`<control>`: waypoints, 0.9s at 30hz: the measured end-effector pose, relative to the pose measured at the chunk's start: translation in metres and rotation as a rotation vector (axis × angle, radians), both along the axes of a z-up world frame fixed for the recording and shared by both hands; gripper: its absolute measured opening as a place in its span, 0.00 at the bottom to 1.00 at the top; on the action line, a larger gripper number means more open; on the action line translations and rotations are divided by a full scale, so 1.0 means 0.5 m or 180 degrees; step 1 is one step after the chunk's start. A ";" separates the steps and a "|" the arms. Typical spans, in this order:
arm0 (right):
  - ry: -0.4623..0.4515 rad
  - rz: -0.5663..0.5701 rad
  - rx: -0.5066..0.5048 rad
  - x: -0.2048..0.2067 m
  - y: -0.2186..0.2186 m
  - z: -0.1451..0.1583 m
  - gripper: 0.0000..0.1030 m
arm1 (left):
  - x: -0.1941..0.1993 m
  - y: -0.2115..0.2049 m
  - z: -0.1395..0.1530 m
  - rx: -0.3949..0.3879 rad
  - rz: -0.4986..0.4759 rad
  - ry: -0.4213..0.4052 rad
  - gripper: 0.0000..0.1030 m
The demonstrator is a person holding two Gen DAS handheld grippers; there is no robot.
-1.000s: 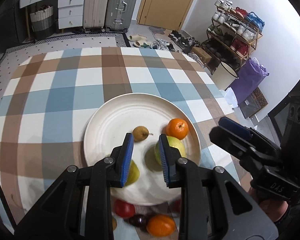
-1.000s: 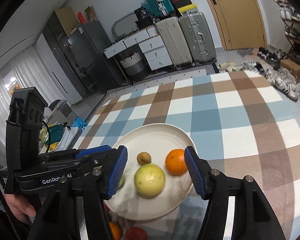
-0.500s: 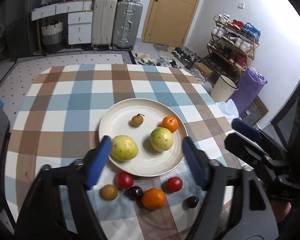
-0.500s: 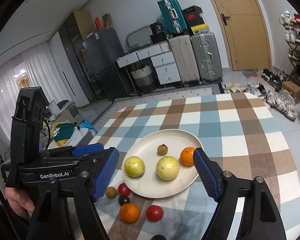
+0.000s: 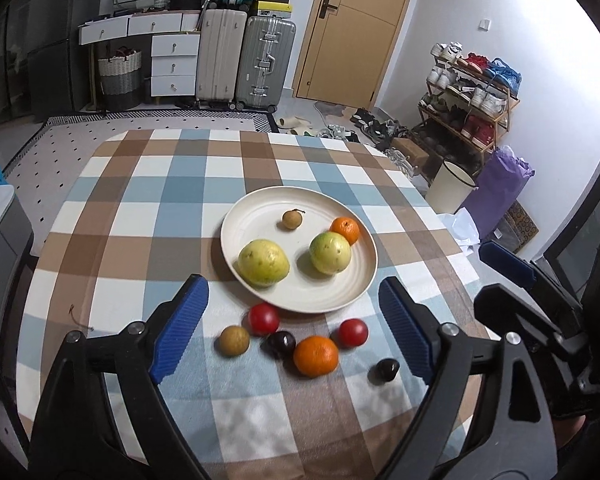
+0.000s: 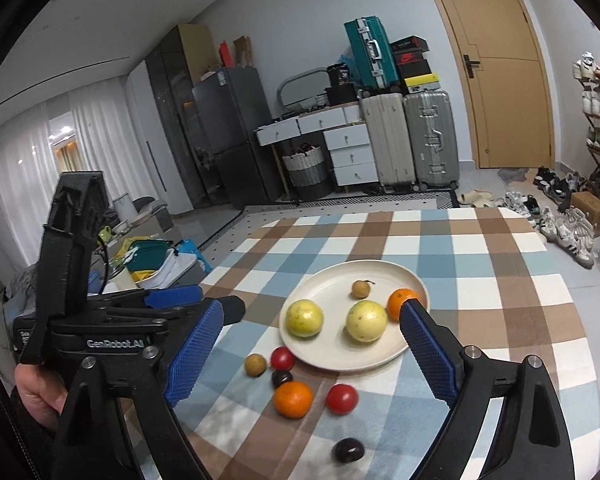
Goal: Organize fruits
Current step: 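Withdraw both tools from the plate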
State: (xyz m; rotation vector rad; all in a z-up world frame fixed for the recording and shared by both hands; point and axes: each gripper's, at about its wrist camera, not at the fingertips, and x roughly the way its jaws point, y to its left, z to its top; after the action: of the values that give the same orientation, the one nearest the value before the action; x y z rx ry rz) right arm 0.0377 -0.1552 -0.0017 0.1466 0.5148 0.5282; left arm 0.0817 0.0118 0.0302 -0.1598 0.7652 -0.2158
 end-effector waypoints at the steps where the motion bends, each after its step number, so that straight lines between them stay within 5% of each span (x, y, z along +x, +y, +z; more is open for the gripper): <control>1: -0.0014 0.0016 -0.0009 -0.007 0.004 0.000 0.89 | -0.008 0.004 -0.001 -0.0006 0.0017 -0.0010 0.84; 5: -0.0045 0.0048 -0.0036 -0.032 0.014 -0.002 0.89 | -0.041 0.020 -0.001 -0.0036 0.0121 -0.0065 0.96; 16: -0.0056 -0.0004 -0.0136 -0.084 0.030 -0.030 0.89 | -0.111 0.051 -0.033 -0.0026 0.0293 -0.0124 0.99; 27: 0.0209 0.0072 -0.0231 -0.073 0.059 -0.105 0.89 | -0.127 0.081 -0.139 0.0066 0.0434 0.0135 0.99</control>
State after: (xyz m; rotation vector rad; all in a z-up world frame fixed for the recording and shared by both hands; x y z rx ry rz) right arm 0.0012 -0.1259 -0.0544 0.0892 0.5996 0.5273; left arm 0.0182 0.0523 -0.0392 -0.1967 0.7952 -0.0753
